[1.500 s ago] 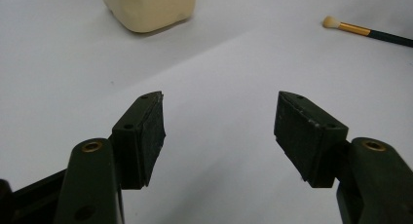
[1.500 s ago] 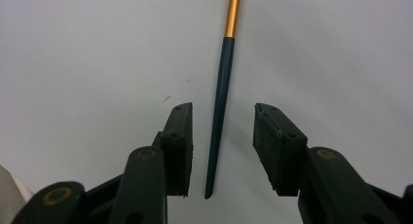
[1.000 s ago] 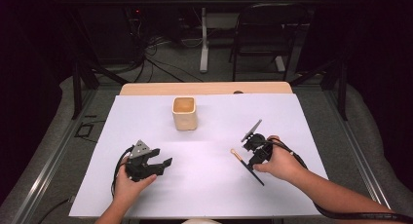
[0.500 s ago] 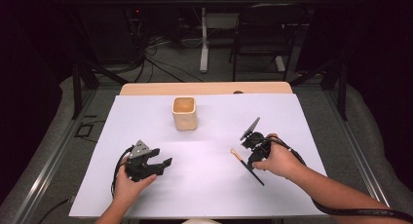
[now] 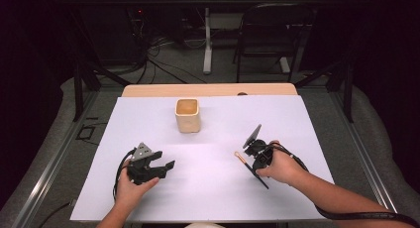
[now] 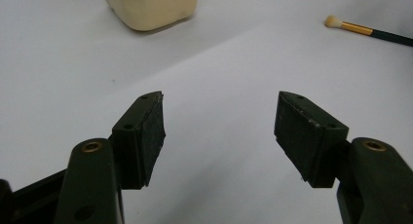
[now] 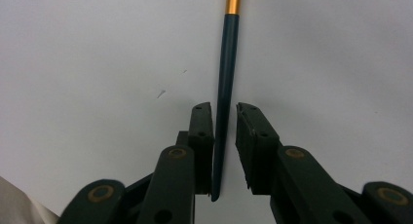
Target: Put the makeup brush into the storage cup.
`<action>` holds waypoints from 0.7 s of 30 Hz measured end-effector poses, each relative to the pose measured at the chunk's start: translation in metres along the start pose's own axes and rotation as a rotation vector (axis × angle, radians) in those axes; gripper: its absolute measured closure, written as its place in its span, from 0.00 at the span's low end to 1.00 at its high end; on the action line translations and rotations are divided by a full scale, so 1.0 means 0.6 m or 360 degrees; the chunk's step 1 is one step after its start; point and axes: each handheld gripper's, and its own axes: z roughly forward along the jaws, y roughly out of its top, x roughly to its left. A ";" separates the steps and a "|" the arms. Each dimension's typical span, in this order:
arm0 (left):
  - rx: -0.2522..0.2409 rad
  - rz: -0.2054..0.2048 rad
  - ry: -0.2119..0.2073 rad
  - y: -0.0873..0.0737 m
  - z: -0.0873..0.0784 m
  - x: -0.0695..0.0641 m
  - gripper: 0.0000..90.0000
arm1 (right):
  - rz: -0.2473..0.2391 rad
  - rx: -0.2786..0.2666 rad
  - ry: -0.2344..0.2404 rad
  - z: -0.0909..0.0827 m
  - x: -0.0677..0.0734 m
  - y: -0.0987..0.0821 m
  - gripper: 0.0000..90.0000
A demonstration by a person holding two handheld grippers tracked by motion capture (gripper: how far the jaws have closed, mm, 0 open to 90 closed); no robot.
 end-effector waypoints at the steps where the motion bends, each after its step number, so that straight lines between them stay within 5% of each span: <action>1: 0.0001 -0.0001 0.0000 0.000 0.000 0.000 0.39 | 0.0003 0.0003 0.0013 0.001 0.000 0.000 0.86; 15: -0.0005 -0.0010 -0.0001 -0.001 0.000 0.001 0.39 | 0.0009 0.0016 0.0020 0.008 0.002 0.006 0.88; 21: -0.0005 -0.0003 -0.0001 -0.001 0.001 0.001 0.39 | 0.0026 -0.0042 -0.0013 0.010 0.002 0.011 0.87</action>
